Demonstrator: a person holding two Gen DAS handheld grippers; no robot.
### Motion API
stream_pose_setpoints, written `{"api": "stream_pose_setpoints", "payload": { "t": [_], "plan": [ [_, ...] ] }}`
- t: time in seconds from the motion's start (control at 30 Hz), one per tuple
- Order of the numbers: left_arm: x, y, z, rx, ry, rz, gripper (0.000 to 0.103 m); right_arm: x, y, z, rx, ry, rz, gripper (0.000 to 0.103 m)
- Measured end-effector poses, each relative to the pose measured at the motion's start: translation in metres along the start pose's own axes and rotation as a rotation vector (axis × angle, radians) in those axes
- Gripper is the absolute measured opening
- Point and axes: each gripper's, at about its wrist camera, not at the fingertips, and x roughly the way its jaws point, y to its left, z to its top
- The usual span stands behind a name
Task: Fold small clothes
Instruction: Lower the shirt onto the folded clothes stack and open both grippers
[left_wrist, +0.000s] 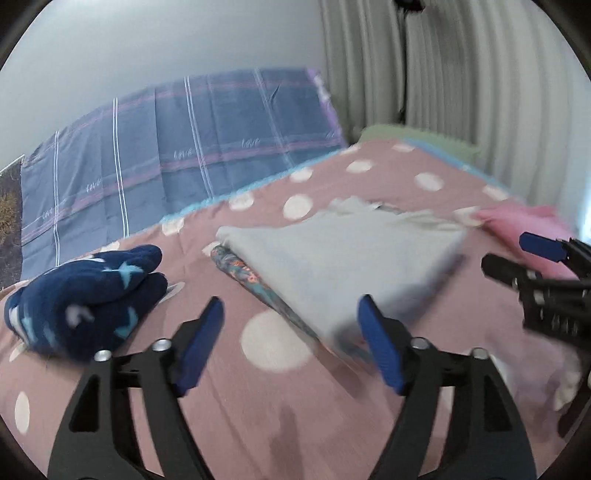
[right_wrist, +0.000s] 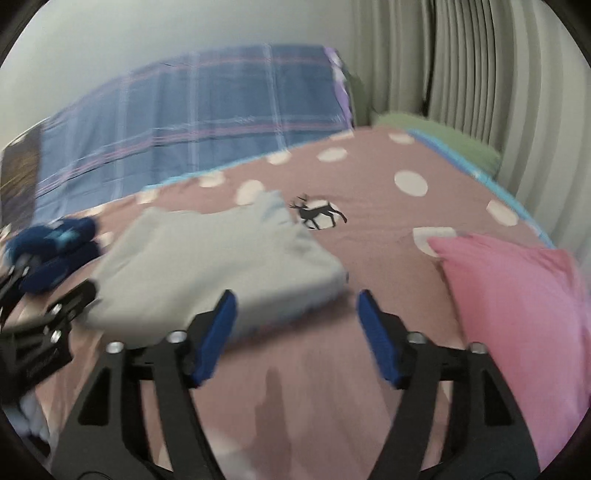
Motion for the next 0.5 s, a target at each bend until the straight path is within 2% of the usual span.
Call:
{"api": "stream_pose_setpoints", "payload": {
  "t": [0.03,0.1,0.17,0.3,0.43,0.5],
  "plan": [
    [-0.022,-0.005,-0.005,0.0,-0.035,0.021,0.095,-0.021,0.002,-0.008,-0.009,-0.049,0.006,0.087],
    [-0.055,-0.013,-0.011,-0.005,-0.088,0.049,0.101,-0.066,0.005,-0.025,-0.012,-0.159,0.008,0.096],
    [-0.089,-0.02,-0.018,-0.015,-0.128,0.05,0.101,-0.106,0.003,-0.041,0.021,-0.213,0.04,0.099],
    [-0.145,-0.027,-0.029,-0.059,-0.136,0.044,0.101,-0.156,0.003,-0.062,0.075,-0.175,0.127,0.101],
    [-0.19,-0.031,-0.046,-0.078,-0.148,0.048,0.102,-0.196,0.003,-0.078,0.131,-0.163,0.133,0.101],
    [-0.205,-0.034,-0.057,-0.07,-0.117,0.099,0.102,-0.209,0.006,-0.084,0.152,-0.134,0.122,0.101]
  ]
}}
